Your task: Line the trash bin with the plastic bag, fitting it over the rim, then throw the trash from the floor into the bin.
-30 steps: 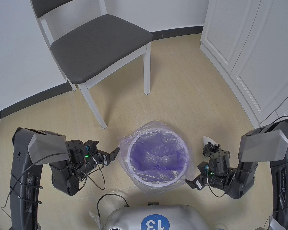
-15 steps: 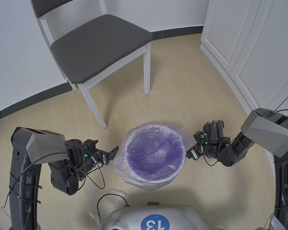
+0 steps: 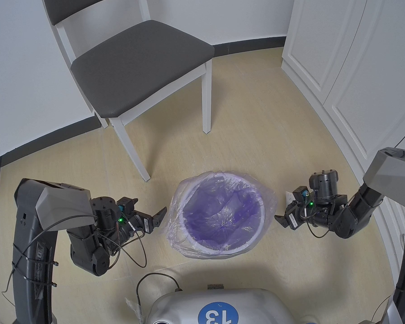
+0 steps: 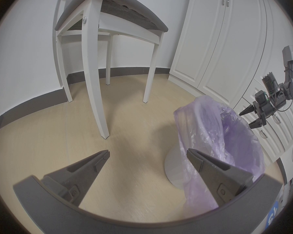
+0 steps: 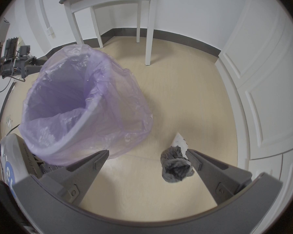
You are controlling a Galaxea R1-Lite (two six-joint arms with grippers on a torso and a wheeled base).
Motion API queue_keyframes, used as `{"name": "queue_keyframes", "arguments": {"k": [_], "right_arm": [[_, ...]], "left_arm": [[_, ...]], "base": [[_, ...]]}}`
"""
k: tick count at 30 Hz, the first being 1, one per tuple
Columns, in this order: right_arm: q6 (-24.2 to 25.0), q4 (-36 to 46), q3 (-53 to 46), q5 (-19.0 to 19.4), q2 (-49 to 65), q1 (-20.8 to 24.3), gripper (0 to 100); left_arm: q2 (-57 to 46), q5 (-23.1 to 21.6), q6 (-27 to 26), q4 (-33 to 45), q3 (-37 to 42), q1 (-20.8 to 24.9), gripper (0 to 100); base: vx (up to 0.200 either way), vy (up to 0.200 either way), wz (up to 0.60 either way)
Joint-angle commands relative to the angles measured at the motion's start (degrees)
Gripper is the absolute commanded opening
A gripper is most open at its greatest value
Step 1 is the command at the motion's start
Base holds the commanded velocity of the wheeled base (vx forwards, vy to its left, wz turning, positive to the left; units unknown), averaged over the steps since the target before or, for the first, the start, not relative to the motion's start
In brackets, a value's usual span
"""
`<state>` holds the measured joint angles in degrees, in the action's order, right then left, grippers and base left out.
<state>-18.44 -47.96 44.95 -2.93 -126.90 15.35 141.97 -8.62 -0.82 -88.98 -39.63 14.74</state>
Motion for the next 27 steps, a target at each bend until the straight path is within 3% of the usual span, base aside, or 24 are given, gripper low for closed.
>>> {"name": "queue_keyframes", "arguments": {"k": [1, 2, 3, 5, 10, 21, 27], "right_arm": [[2.1, -9.1, -10.2, -0.2, 4.8, -0.6, 100], [2.1, -9.1, -10.2, -0.2, 4.8, -0.6, 100], [5.9, -14.4, -14.5, -0.3, 4.4, -0.8, 100], [8.9, -16.8, -16.9, -0.3, 4.0, -1.5, 100], [15.0, -20.3, -17.3, -0.3, -2.3, -4.5, 100], [17.7, -26.9, -7.7, 0.2, -19.4, -9.4, 100], [20.6, -30.1, -7.7, 1.1, -20.8, -9.4, 100]], "left_arm": [[-0.6, -0.1, -0.2, -1.0, 1.5, 0.3, 100], [-0.6, -0.1, -0.2, -1.0, 1.5, 0.3, 100], [-1.4, -0.2, -0.5, -1.0, 3.1, 0.2, 100], [-1.8, -0.2, -0.6, -1.0, 3.5, 0.2, 100], [-1.9, -0.1, -0.7, -1.0, 3.3, 0.1, 100], [-3.0, 0.0, -0.9, -1.0, 3.8, 0.6, 100], [-3.8, 0.4, -1.0, -1.0, 4.1, 2.5, 100]], "base": [[0.0, 0.0, 0.0], [0.0, 0.0, 0.0], [0.0, 0.0, 0.0], [0.0, 0.0, 0.0], [0.0, 0.0, 0.0], [0.0, 0.0, 0.0], [0.0, 0.0, 0.0]]}}
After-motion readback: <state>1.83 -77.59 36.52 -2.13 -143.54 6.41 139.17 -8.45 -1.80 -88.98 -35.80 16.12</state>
